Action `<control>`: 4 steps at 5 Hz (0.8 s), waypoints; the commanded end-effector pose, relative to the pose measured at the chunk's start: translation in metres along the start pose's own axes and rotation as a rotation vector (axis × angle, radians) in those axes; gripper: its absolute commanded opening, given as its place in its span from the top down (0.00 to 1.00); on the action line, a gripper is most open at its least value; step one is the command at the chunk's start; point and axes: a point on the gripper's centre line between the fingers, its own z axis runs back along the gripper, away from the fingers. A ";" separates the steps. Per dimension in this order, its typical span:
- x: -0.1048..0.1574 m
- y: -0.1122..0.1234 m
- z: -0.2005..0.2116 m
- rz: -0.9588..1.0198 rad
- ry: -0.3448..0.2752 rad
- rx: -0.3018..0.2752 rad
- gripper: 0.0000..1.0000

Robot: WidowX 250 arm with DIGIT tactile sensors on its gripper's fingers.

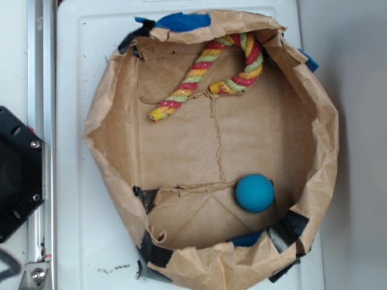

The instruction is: Grab the multicolored rope.

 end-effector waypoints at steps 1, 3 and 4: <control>0.000 0.000 0.000 0.000 0.000 0.000 0.00; 0.093 0.023 -0.025 0.143 -0.037 0.019 0.00; 0.119 0.023 -0.048 0.176 -0.078 -0.018 0.00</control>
